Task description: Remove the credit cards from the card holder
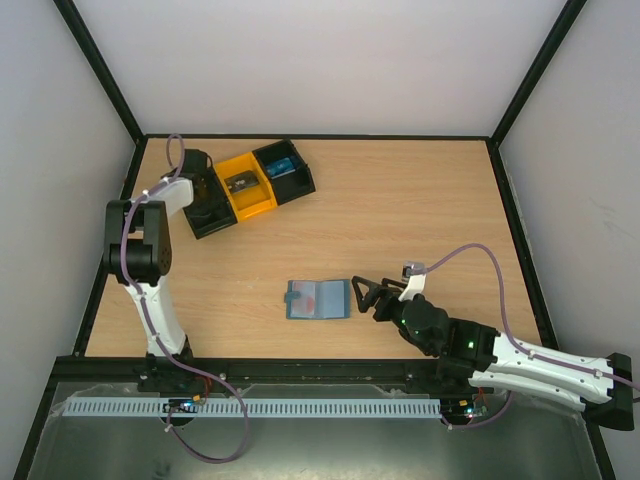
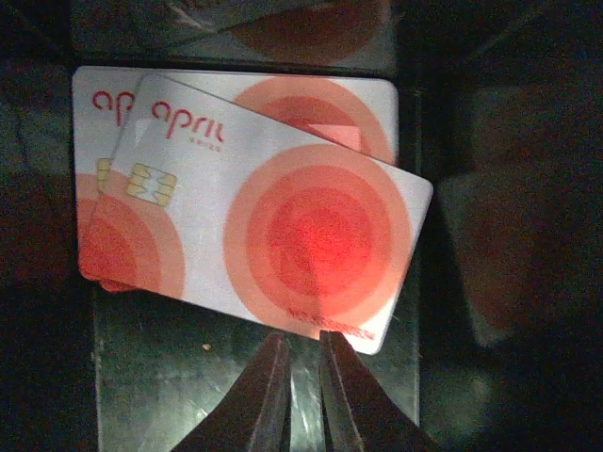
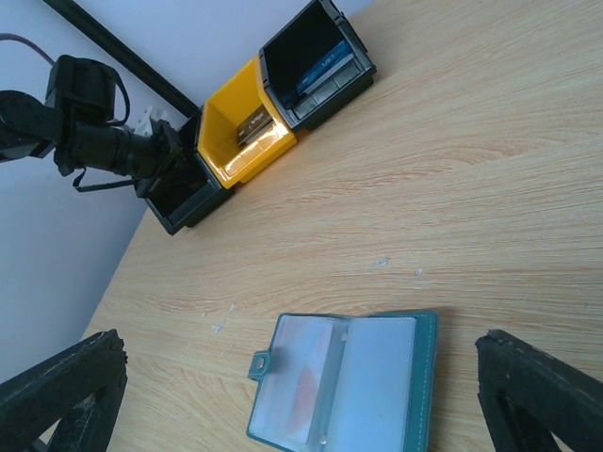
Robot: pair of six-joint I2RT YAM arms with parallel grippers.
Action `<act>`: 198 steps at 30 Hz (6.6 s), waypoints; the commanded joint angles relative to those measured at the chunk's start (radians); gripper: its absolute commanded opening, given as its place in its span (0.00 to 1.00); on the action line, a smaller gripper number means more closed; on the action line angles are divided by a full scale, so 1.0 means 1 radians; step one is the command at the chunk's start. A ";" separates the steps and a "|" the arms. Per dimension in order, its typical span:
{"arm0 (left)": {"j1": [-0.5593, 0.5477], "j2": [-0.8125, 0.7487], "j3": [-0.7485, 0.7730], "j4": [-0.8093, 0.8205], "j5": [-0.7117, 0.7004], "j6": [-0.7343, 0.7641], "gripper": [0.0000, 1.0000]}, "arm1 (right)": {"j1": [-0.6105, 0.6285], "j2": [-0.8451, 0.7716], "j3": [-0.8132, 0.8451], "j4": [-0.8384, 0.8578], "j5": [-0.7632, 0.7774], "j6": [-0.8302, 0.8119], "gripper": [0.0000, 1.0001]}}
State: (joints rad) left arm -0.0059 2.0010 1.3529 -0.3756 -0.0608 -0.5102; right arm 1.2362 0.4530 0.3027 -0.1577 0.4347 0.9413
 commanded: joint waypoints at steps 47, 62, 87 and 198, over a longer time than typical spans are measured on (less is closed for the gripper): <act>-0.366 -1.086 -0.948 0.298 0.565 -0.285 0.80 | -0.004 0.553 0.056 0.342 -0.249 0.137 0.38; -0.532 -0.998 -1.016 0.455 0.532 -0.370 0.71 | -0.007 0.904 0.219 0.384 -0.263 0.059 0.29; -0.656 -0.925 -1.052 0.617 0.504 -0.512 0.64 | -0.018 1.085 0.122 0.478 -0.286 0.068 0.02; -0.853 -0.423 -0.863 1.058 0.518 -0.609 0.47 | -0.018 0.313 -0.060 0.283 -0.136 0.093 0.34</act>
State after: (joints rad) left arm -0.8394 1.5482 0.4683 0.6025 0.4397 -1.1091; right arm 1.2213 0.7940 0.2356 0.1345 0.2691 1.0332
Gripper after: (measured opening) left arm 0.468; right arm 0.336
